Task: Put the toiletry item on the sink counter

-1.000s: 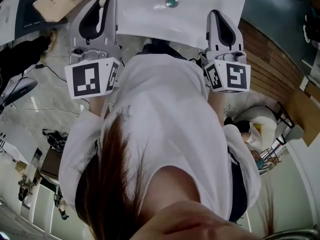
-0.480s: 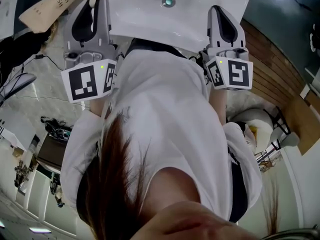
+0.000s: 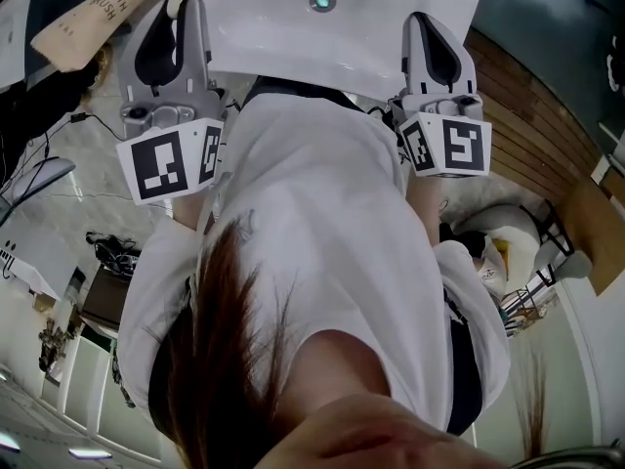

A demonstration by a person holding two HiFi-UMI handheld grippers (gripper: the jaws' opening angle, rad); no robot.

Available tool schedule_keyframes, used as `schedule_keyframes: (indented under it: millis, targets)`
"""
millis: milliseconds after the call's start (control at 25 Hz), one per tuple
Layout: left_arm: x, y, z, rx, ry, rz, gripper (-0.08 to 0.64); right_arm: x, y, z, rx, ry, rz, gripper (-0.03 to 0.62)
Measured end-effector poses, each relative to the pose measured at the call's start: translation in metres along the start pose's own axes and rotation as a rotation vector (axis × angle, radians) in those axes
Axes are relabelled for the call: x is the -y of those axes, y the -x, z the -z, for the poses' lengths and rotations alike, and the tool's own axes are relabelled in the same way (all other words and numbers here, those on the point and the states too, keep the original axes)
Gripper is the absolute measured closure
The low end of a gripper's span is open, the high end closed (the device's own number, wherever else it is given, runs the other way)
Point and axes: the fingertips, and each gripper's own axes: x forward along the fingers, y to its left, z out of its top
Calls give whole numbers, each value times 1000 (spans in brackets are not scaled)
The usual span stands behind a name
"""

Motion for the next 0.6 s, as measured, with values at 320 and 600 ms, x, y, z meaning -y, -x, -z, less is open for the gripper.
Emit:
schedule_keyframes:
  millis: [320, 600]
  targets:
    - [-13, -9, -5, 27, -10, 34, 511, -3, -6, -7, 13, 2, 48, 581]
    - [-28, -15, -11, 43, -14, 33, 511, -9, -6, -15, 19, 3, 71, 581]
